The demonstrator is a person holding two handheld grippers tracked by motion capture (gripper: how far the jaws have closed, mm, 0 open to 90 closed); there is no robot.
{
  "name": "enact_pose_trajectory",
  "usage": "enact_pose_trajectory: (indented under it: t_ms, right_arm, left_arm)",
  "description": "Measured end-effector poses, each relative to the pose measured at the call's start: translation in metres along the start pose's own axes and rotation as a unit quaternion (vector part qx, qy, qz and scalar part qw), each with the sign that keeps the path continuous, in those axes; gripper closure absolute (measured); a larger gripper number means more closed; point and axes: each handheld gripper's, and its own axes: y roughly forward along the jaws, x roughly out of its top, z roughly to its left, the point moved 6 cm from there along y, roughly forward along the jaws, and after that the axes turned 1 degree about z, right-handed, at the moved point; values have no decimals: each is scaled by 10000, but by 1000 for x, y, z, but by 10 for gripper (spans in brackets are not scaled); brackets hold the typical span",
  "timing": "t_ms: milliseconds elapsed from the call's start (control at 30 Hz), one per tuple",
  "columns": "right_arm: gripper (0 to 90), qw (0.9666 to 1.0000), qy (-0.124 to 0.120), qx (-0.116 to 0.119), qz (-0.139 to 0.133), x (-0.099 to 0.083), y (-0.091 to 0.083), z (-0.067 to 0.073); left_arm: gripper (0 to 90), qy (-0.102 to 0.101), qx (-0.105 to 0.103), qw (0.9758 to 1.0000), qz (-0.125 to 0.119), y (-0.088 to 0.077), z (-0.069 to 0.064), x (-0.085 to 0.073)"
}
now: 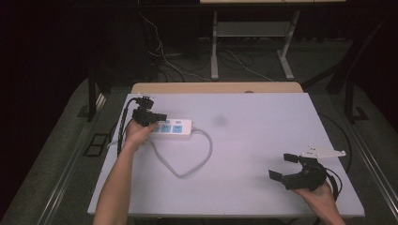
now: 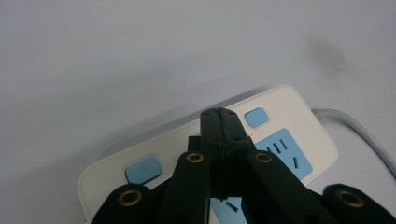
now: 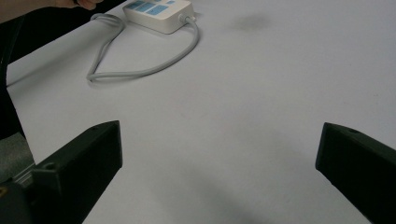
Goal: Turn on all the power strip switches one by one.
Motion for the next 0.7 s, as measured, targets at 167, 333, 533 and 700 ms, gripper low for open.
enact_pose_trajectory:
  t_ms: [167,333,533,700]
  right_arm:
    - [5,10000,-4,1,15,0,1,0]
    - [4,10000,-1,1,11,-1,0,0]
    - [5,10000,10,7,13,-1,0,0]
    - [5,10000,10,0,9,0,0,-1]
  left_arm:
    - [899,-25,1,10000,-36,2,1,-1]
    - [899,-33,5,10000,-24,8,0,-2]
    - [899,-53,3,10000,-31,12,0,-2]
    - [900,-66,-29,10000,-42,12,1,-2]
